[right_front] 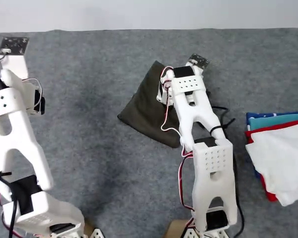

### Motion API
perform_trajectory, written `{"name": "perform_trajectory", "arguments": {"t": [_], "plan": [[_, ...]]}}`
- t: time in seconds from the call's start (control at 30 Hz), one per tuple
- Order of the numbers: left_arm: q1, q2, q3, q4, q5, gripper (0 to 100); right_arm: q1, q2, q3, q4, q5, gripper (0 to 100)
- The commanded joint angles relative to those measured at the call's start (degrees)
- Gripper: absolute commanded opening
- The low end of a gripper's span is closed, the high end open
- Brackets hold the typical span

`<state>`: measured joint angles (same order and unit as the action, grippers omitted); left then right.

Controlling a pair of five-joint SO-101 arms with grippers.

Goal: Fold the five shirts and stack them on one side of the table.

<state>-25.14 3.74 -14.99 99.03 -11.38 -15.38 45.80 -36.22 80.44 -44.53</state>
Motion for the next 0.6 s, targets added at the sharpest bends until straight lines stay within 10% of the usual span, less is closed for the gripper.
{"name": "perform_trajectory", "arguments": {"t": [0.0, 0.57], "plan": [[0.4, -2.5, -0.1, 1.4, 0.4, 9, -1.2, -1.0, -1.0, -0.2, -0.5, 49.4], [0.3, -2.3, -0.1, 1.3, 0.0, 9, -2.8, -5.3, -3.3, -4.4, -1.5, 49.4]]}}
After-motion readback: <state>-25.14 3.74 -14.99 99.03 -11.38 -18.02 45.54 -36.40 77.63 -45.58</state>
